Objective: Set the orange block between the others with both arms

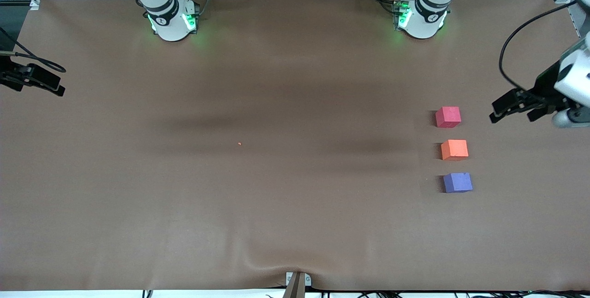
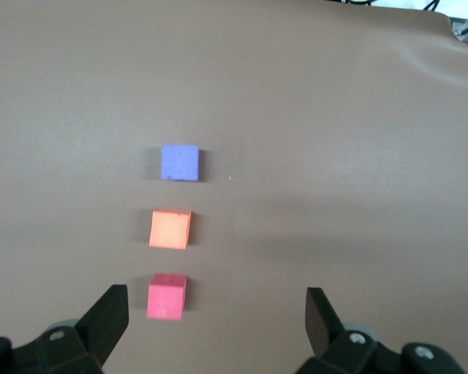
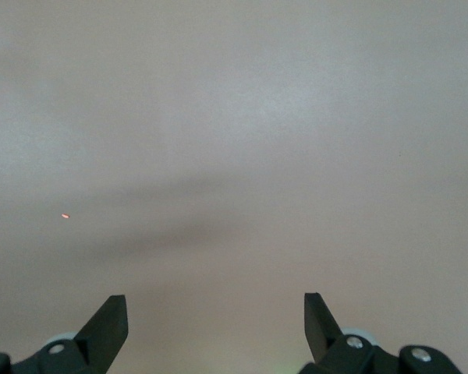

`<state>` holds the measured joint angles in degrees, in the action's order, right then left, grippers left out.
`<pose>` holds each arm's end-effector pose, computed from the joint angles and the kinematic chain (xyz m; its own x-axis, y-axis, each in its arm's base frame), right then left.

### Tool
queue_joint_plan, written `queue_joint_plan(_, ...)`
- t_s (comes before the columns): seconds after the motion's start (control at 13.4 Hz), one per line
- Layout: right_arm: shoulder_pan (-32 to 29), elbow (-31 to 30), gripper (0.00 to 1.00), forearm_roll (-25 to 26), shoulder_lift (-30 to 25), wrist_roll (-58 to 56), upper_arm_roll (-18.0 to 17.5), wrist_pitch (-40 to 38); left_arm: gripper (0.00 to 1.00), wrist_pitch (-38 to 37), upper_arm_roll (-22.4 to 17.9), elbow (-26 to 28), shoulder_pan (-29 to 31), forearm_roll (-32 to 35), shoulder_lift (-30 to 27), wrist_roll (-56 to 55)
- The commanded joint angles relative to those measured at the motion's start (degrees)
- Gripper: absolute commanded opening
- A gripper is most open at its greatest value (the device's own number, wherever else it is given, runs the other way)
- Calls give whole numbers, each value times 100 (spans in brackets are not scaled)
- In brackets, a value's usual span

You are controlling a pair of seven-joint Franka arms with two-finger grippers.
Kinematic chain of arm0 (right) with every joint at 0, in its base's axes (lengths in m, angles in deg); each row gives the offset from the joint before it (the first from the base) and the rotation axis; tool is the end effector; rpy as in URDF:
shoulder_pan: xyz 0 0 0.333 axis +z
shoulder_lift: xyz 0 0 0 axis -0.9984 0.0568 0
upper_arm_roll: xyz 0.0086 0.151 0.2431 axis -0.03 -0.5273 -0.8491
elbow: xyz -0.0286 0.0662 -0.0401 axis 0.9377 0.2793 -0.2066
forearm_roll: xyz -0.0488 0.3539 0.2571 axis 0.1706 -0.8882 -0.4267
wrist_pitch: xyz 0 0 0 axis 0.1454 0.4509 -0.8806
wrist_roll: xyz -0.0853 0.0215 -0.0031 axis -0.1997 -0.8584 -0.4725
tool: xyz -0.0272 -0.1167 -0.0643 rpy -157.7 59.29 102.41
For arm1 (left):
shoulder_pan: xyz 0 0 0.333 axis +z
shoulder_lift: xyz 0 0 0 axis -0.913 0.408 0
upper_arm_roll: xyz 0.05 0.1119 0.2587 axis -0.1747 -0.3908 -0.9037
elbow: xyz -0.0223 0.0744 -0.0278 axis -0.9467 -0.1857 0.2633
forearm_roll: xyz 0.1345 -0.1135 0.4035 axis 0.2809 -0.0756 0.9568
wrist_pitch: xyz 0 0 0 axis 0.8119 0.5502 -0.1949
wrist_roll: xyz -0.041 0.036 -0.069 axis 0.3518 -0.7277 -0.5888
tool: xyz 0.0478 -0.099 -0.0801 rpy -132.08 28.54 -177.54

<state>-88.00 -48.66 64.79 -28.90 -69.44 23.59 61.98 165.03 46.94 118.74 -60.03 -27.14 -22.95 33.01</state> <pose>0.6047 -0.0220 0.5874 0.9905 -0.1313 -0.0404 -0.1304 -0.9912 0.0249 0.6310 -0.0418 0.5477 0.9927 0.0774 0.0925 0.0687 -0.9932 0.0942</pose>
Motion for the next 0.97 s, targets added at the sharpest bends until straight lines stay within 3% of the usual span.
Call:
queue_joint_plan(0.0, 11, 31, 100, 68, -34, 38, -21, -58, 100, -725, 33, -441, 17, 25, 25, -207)
queue_joint_plan(0.22, 20, 31, 100, 68, -34, 38, -21, -58, 100, -858, -11, -380, 35, 200, -273, -121)
queue_joint_plan(0.37, 38, 31, 100, 68, -34, 38, -22, -58, 100, -903, -151, -117, -314, 271, -485, -180)
queue_joint_plan(0.52, 47, 31, 100, 68, -34, 38, -30, -58, 100, -1165, -651, -28, -746, 271, -600, -199)
queue_joint_plan(0.89, 55, 22, 100, 68, -34, 38, -30, -58, 100, -1386, -661, -238, -774, 744, -556, -58)
